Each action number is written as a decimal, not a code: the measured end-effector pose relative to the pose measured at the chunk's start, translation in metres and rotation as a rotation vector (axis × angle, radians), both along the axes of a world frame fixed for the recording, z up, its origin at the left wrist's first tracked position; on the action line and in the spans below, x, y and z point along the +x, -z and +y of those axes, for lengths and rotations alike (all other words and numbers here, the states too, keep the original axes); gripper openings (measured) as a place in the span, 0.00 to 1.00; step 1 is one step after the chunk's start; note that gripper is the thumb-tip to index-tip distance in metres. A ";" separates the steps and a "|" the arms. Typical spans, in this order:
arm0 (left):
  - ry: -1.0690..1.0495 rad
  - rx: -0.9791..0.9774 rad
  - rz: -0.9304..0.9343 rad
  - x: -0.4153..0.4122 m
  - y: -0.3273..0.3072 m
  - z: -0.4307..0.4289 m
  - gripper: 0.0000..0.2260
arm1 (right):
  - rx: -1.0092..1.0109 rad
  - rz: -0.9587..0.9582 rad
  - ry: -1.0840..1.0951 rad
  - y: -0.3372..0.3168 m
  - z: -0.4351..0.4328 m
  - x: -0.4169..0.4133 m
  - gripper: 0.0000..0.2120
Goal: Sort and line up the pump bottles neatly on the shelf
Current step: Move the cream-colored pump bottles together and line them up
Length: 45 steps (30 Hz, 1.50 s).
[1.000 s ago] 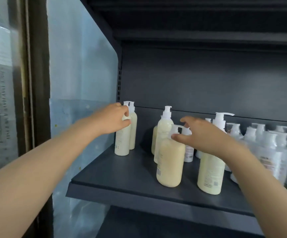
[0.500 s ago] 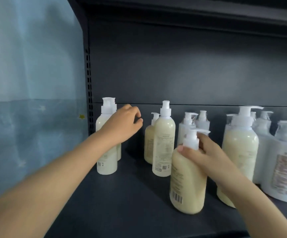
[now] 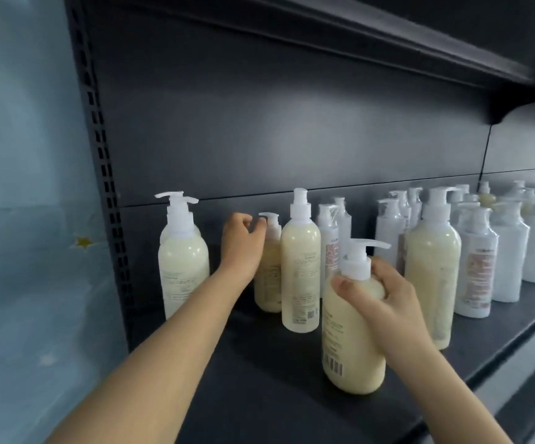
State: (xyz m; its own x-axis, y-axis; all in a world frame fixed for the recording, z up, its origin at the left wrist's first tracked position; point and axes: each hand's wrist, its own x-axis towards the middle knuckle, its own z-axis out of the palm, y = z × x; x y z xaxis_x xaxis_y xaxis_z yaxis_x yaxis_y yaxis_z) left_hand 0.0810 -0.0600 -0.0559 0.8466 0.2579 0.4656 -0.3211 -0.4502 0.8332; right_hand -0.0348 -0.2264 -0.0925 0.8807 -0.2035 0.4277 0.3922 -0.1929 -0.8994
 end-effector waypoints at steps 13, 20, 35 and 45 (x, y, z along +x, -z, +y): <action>0.275 -0.286 0.216 0.019 0.047 -0.010 0.23 | 0.018 -0.007 0.056 0.002 0.021 0.018 0.09; 0.088 -0.212 0.028 0.011 0.057 -0.008 0.23 | 0.010 -0.028 0.042 0.004 0.022 0.028 0.10; 0.095 -0.260 0.029 -0.028 0.052 -0.002 0.29 | 0.005 -0.037 -0.058 0.004 0.011 0.039 0.10; 0.155 -0.228 0.027 -0.076 0.050 0.001 0.22 | 0.034 -0.035 -0.057 0.001 0.011 0.029 0.08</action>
State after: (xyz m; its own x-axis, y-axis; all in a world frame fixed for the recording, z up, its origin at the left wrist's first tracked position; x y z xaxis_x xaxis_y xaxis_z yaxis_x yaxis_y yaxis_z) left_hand 0.0047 -0.0593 -0.1064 0.8954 0.2197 0.3873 -0.3481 -0.1967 0.9166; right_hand -0.0060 -0.2154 -0.0933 0.8760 -0.1684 0.4520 0.4328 -0.1394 -0.8906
